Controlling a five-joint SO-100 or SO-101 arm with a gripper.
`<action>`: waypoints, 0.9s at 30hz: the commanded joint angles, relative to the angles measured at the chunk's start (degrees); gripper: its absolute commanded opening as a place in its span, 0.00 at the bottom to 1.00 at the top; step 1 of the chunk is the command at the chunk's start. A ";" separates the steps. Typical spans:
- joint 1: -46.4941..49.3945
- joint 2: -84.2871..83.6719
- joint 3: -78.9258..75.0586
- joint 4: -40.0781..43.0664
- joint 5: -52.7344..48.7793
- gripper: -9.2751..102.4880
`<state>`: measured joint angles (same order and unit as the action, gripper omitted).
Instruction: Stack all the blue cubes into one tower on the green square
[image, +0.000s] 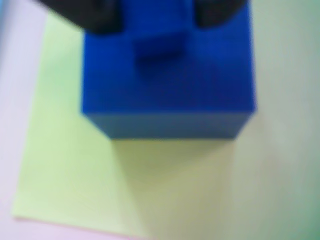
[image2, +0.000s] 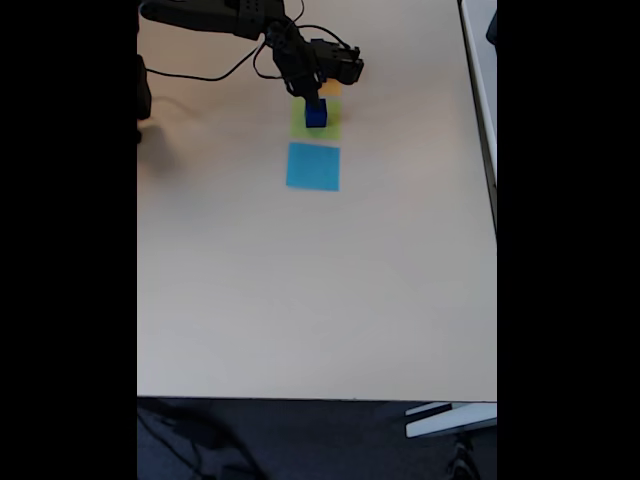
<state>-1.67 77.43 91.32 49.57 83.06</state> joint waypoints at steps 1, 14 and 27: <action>-0.18 3.96 -0.26 -1.14 0.09 0.14; -0.35 4.83 -2.64 -0.35 -0.18 0.14; -3.34 3.16 -16.44 12.30 5.36 0.13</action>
<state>-3.96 77.43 80.16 60.21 86.75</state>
